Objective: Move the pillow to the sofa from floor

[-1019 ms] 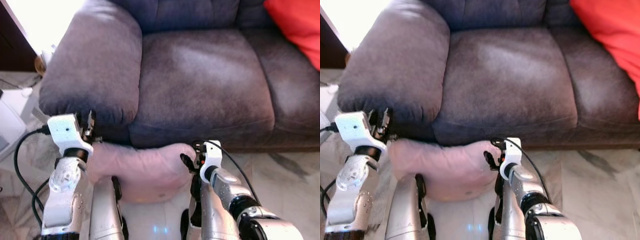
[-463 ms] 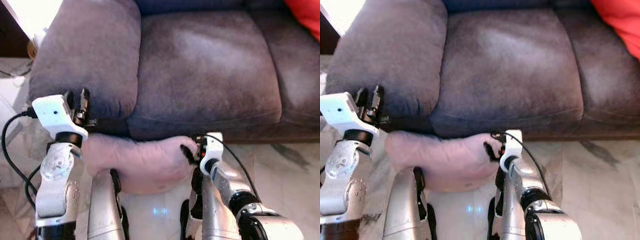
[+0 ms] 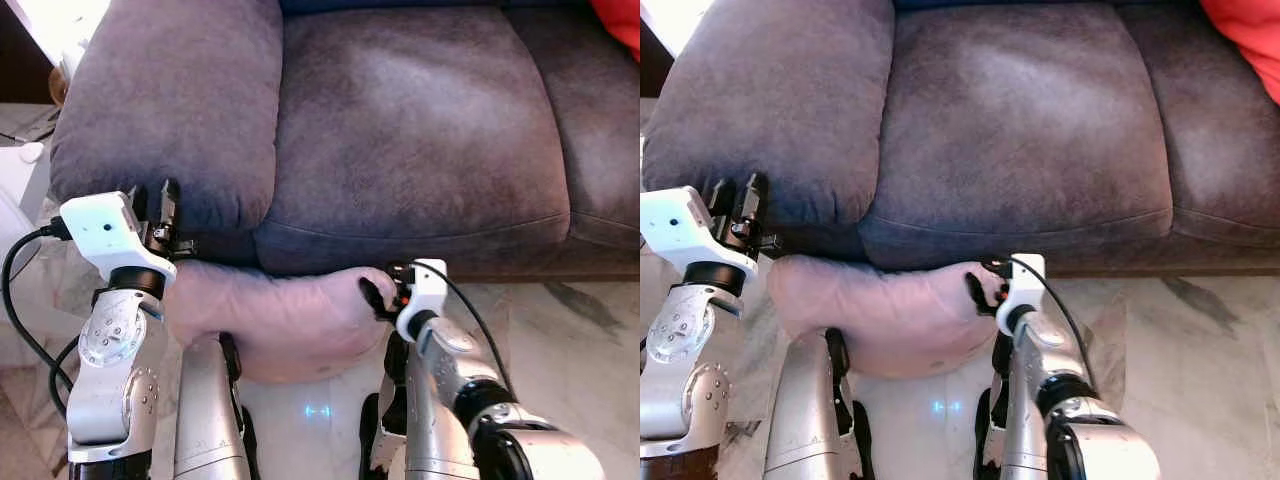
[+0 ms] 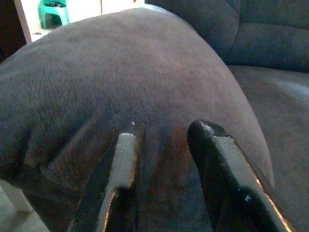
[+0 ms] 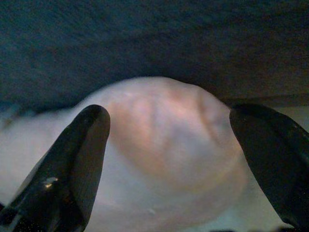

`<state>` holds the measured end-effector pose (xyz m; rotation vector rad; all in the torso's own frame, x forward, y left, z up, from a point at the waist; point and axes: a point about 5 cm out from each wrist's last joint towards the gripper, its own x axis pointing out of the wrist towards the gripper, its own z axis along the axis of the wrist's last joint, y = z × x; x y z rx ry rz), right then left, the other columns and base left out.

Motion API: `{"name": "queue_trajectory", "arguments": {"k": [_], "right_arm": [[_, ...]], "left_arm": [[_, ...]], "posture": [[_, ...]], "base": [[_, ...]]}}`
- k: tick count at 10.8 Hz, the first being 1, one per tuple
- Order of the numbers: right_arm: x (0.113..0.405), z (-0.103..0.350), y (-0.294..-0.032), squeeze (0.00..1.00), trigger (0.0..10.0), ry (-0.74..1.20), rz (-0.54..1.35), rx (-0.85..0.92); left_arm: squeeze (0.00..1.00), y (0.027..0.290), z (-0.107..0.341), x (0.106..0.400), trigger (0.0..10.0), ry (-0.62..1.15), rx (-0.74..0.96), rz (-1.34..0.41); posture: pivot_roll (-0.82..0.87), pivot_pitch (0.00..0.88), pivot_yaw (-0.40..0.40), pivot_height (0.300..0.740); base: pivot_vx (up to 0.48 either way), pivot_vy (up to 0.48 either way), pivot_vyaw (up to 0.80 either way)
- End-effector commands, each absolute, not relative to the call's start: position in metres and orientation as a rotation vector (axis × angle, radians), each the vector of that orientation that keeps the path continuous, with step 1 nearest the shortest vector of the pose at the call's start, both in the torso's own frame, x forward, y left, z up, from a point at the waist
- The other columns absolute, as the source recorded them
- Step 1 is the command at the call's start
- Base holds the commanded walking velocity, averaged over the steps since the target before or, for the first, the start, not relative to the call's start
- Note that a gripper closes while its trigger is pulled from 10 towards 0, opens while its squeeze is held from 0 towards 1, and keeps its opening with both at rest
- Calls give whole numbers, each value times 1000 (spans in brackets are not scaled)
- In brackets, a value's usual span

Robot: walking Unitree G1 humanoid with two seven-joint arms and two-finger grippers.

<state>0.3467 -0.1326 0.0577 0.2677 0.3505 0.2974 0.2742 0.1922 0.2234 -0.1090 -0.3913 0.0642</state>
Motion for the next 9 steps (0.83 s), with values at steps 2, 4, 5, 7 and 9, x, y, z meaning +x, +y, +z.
{"name": "queue_trajectory", "arguments": {"k": [2,4,5,7,9], "right_arm": [[342,50,-130,0,10000,384,293,283],[339,45,-133,0,10000,403,269,245],[338,44,-134,0,10000,405,269,233],[339,46,-133,0,10000,404,280,236],[340,47,-125,0,10000,398,310,233]], "left_arm": [[0,194,225,266,10000,-394,-103,74],[0,193,223,261,10000,-370,-109,71],[0,193,223,260,10000,-365,-112,71],[0,190,223,259,10000,-359,-116,67],[0,190,224,257,10000,-349,-116,65]], "posture": [[280,385,-5,486],[281,403,-4,486],[282,409,-4,486],[284,419,-2,486],[297,422,0,486]], "base": [[0,0,0],[0,0,0],[0,0,0],[0,0,0],[0,0,0]]}}
